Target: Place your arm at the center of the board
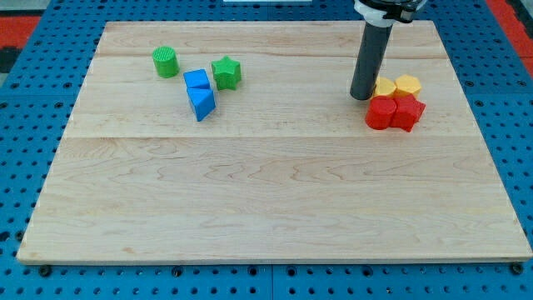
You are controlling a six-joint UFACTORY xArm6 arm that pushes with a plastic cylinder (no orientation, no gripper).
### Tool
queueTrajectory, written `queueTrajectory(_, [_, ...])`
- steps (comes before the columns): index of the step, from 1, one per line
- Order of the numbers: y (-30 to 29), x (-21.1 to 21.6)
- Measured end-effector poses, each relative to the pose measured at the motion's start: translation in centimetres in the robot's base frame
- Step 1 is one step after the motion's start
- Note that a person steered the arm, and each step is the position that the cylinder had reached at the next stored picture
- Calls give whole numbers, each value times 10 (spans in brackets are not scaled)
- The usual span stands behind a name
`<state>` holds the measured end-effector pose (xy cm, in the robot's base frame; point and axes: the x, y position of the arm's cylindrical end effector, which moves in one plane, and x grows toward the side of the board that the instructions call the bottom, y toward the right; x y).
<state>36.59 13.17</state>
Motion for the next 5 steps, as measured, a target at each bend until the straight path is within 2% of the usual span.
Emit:
queueTrajectory(1, [-34,0])
queueTrajectory(4, [-40,-15])
queueTrajectory(5, [-64,0])
